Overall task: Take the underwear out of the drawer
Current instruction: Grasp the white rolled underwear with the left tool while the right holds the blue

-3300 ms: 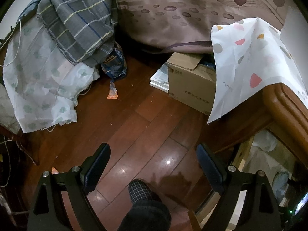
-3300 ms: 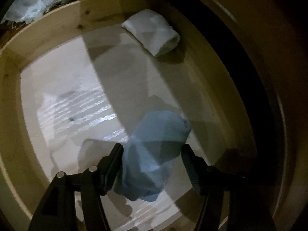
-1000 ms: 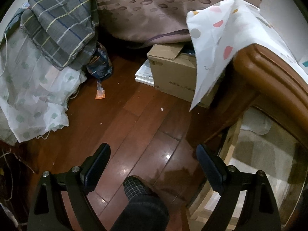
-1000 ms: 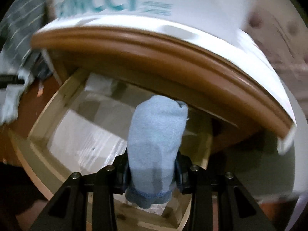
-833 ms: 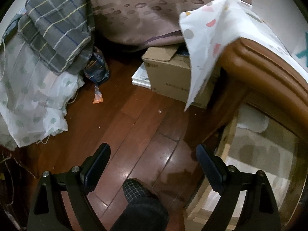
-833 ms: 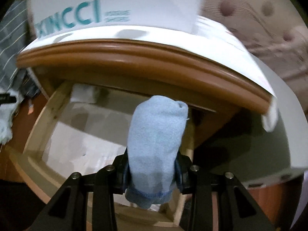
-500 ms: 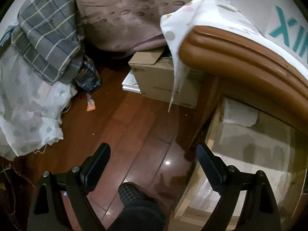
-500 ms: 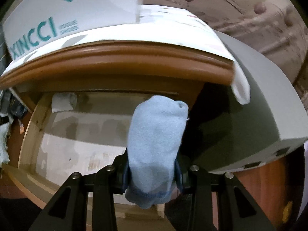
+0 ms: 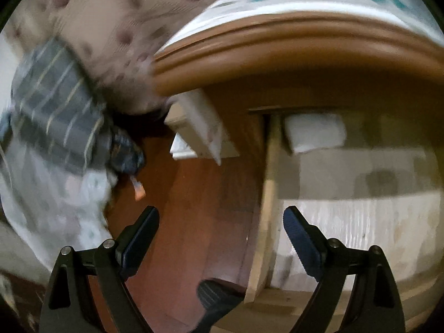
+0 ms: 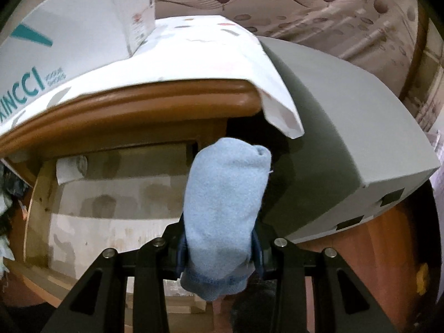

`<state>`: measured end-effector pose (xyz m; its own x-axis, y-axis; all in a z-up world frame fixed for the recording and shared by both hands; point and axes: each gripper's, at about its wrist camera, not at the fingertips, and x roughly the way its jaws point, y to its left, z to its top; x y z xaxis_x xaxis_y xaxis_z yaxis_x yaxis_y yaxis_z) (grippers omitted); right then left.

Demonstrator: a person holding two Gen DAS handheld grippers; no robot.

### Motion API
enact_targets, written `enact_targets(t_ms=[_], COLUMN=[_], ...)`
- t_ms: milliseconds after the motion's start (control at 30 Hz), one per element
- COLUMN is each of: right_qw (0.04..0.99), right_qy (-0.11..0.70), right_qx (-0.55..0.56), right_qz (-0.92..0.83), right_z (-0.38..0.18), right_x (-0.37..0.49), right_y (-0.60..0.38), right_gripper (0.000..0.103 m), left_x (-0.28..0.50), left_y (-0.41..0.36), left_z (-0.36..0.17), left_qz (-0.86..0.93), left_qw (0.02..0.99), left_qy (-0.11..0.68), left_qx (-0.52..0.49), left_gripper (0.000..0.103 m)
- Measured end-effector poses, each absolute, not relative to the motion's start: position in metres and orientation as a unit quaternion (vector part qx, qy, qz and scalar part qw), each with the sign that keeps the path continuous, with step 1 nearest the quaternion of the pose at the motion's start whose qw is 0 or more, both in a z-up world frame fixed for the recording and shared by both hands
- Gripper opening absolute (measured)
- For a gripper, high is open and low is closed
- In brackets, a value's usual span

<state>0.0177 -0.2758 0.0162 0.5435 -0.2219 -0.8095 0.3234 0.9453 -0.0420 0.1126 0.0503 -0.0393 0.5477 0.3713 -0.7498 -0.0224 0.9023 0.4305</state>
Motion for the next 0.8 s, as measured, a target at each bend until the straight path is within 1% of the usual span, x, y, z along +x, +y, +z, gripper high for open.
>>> enact_targets(t_ms=[67,267,367,467,533,633,733,800], right_qw=[0.879,0.881,0.883,0.883,0.883,0.882,0.882,0.882], right_qy=[0.447,0.439,0.435,0.435,0.435,0.435,0.436,0.436], right_qx=[0.061,0.084,0.094,0.103,0.108,0.114,0.115,0.12], right_qz=[-0.157,-0.152,-0.147,-0.143,-0.142,-0.138,-0.136,-0.132], right_z=[0.02,0.025,0.028,0.029,0.028,0.028,0.027,0.027], right_x=[0.016,0.014,0.013,0.013,0.013,0.014,0.015,0.015], right_y=[-0.281,-0.293,-0.298,-0.301,-0.303,-0.306,-0.306,-0.306], right_gripper=[0.037,0.037,0.037,0.037,0.037,0.037,0.037,0.037], left_x=[0.108,0.089,0.087,0.087,0.087,0.094,0.094,0.092], left_y=[0.034,-0.022,-0.046,-0.062,-0.069,-0.075,-0.078,-0.08], left_z=[-0.041,-0.052,-0.067,-0.083,-0.094,-0.102,-0.119,-0.132], left_qz=[0.105,0.068,0.047,0.017,0.0,-0.026,-0.049,-0.063], left_qw=[0.858,0.841,0.813,0.779,0.758,0.735,0.698,0.673], left_qy=[0.445,0.348,0.303,0.278,0.257,0.254,0.227,0.208], left_qx=[0.233,0.408,0.494,0.562,0.599,0.629,0.678,0.706], left_gripper=[0.089,0.09,0.092,0.092,0.094,0.094,0.093,0.089])
